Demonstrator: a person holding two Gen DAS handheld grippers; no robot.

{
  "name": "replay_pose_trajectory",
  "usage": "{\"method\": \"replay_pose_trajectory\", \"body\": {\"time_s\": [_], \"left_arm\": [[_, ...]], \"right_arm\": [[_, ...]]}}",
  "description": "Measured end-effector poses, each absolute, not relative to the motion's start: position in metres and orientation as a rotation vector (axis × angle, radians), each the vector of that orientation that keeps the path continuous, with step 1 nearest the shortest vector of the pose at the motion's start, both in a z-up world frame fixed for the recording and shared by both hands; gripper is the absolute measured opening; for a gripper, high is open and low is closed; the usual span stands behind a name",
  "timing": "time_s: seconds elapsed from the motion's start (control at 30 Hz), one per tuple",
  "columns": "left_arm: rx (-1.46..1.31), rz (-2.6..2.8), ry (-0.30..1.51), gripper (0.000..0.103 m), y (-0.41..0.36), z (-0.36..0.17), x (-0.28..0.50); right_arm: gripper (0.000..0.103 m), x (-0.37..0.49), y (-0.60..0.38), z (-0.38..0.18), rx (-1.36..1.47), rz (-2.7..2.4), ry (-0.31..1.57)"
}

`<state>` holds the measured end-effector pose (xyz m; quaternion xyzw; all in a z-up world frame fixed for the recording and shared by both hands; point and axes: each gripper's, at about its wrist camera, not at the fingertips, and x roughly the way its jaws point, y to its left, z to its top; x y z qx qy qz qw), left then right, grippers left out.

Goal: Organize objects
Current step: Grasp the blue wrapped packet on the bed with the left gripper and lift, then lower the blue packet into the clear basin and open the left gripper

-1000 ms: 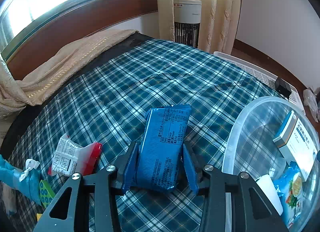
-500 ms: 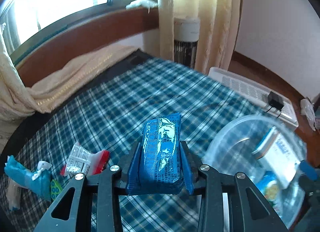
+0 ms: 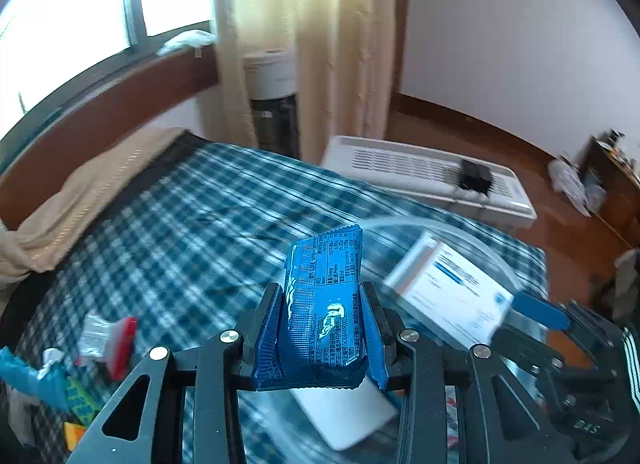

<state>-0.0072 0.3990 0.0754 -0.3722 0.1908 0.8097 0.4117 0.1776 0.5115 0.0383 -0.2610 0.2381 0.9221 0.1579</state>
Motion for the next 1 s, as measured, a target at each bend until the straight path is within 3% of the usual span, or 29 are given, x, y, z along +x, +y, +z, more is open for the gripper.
{"method": "replay_pose_trajectory", "body": {"time_s": [0.47,0.57,0.63,0.73,1.0], "left_arm": [[-0.957,1.963,0.544,0.043,0.416,0.053,-0.006],[-0.960,2.009,0.534,0.058,0.408,0.053,-0.014],[-0.934,2.043,0.515,0.076,0.401,0.058,-0.016],[-0.892,2.082,0.497,0.084,0.392,0.067,-0.016],[-0.882,2.143,0.488,0.087,0.374,0.072,-0.020]], "right_arm": [[0.060,0.178,0.513,0.038,-0.747,2.639,0.682],[0.060,0.178,0.513,0.038,-0.746,2.639,0.682],[0.060,0.178,0.513,0.038,-0.746,2.638,0.681],[0.060,0.178,0.513,0.038,-0.747,2.640,0.684],[0.060,0.179,0.514,0.038,-0.746,2.639,0.690]]}}
